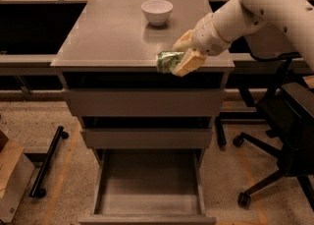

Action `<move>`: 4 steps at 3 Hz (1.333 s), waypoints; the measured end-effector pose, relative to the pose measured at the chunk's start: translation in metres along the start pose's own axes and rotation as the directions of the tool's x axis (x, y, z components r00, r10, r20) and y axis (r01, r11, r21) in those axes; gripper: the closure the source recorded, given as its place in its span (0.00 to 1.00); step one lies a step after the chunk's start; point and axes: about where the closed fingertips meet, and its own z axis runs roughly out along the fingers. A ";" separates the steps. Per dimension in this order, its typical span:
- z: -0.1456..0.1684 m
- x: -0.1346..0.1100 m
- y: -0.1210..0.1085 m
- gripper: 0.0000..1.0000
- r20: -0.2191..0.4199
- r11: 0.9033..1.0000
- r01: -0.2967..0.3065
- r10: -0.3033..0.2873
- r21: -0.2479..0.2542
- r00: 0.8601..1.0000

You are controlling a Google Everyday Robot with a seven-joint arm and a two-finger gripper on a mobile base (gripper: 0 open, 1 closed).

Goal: Pick green can from bottom drawer and place on counter

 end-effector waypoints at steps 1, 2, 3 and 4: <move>-0.015 -0.002 -0.046 1.00 0.025 0.998 0.037 -0.039 0.059 0.999; -0.020 -0.004 -0.091 1.00 0.035 0.989 0.062 -0.068 0.137 0.997; -0.013 -0.001 -0.126 0.82 0.024 0.968 0.099 -0.108 0.232 0.994; 0.006 0.008 -0.152 0.59 0.021 0.938 0.116 -0.129 0.326 0.991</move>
Offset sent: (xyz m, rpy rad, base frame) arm 0.1333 -0.0195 0.0809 0.0708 -0.2625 -0.0539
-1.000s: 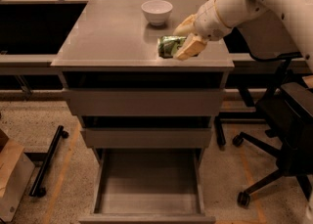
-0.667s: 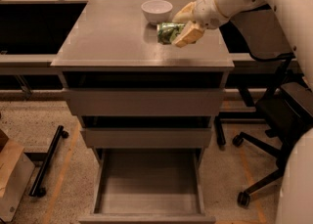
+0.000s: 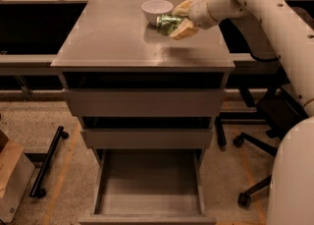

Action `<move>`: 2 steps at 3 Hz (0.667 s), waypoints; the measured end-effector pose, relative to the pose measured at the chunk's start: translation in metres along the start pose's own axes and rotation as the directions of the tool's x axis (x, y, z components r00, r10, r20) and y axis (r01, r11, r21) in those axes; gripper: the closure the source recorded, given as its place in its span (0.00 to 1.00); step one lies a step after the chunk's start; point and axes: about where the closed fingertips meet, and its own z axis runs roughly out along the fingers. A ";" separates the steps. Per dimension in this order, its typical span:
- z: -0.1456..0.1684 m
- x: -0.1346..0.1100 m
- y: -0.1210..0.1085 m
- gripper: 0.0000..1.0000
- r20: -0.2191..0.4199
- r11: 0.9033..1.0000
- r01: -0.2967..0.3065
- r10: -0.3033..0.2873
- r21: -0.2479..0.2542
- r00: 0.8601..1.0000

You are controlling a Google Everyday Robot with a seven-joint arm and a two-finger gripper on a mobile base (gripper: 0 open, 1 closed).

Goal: Pick green can from bottom drawer and place on counter

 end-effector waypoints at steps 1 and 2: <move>0.028 0.010 -0.017 0.28 0.016 0.997 0.013 -0.015 0.082 1.000; 0.030 0.009 -0.014 0.04 0.018 0.997 0.013 -0.014 0.072 1.000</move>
Offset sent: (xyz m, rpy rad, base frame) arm 0.0265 0.0062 -0.0095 0.0247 -0.0621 -0.0205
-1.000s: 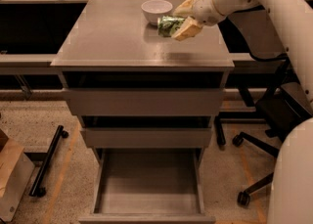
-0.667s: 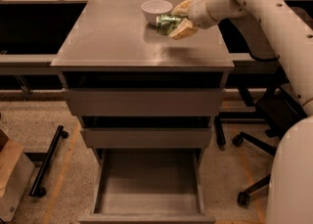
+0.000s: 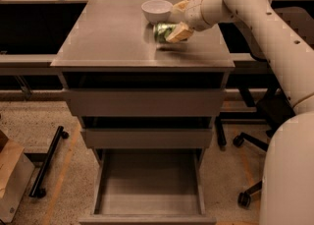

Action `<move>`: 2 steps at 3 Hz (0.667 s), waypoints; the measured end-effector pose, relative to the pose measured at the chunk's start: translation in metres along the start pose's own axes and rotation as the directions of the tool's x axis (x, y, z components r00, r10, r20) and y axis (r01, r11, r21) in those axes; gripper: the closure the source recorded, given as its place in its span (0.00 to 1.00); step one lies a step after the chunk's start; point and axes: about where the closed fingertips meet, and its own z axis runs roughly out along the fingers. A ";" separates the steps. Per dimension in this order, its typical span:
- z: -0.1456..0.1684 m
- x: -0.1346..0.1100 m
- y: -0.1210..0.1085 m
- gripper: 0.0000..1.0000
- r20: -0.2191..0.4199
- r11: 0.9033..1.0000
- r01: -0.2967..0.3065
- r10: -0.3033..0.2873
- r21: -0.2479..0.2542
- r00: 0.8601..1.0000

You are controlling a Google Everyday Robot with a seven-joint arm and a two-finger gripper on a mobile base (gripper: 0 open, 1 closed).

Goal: Pick green can from bottom drawer and place on counter

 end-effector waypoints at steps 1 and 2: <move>0.002 0.000 0.001 0.00 0.001 1.000 0.000 0.000 -0.003 1.000; 0.002 0.000 0.001 0.00 0.002 1.000 0.000 0.000 -0.003 1.000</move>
Offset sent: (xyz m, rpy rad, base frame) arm 0.0003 0.0017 -0.0015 0.0002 0.0017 0.0022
